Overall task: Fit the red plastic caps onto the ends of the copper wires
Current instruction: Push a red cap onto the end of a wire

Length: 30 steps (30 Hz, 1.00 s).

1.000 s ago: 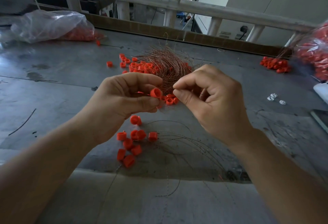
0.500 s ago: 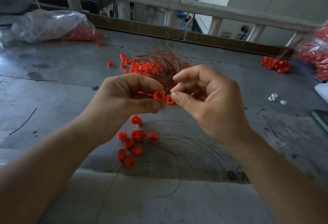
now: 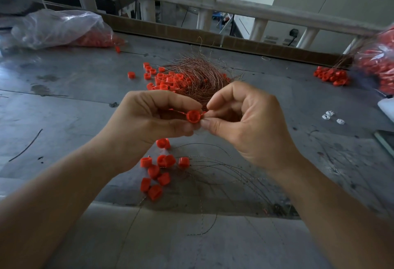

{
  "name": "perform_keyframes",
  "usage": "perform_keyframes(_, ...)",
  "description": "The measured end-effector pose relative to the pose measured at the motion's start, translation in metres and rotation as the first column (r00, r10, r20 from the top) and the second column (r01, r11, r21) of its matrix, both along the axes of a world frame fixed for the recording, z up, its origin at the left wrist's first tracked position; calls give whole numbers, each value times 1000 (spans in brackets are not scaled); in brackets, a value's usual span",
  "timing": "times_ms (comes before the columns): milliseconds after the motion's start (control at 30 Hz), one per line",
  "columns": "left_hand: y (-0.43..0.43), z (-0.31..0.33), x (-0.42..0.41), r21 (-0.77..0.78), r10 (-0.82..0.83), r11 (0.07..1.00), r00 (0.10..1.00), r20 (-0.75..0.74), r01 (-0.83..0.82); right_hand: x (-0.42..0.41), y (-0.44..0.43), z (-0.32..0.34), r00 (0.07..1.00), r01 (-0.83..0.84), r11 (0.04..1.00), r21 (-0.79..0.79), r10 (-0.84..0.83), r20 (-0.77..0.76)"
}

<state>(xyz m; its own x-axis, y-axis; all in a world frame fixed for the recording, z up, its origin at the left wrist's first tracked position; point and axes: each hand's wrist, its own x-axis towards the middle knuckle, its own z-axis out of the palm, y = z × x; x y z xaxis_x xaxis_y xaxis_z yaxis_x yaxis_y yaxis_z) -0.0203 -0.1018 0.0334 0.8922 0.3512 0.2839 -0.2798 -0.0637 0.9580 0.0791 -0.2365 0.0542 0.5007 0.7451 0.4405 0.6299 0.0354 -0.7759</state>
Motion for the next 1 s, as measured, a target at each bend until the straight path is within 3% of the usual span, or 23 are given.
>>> perform_keyframes(267, 2, -1, -1, -110, -104, 989, 995, -5, 103, 3, -1, 2, 999, -1, 1000, -18, 0, -44)
perform_keyframes(1000, 0, 0, -2, -82, -96, 992, 995, -9, 95, 1, -3, 3, 1000, 2, 999, -34, -3, -28)
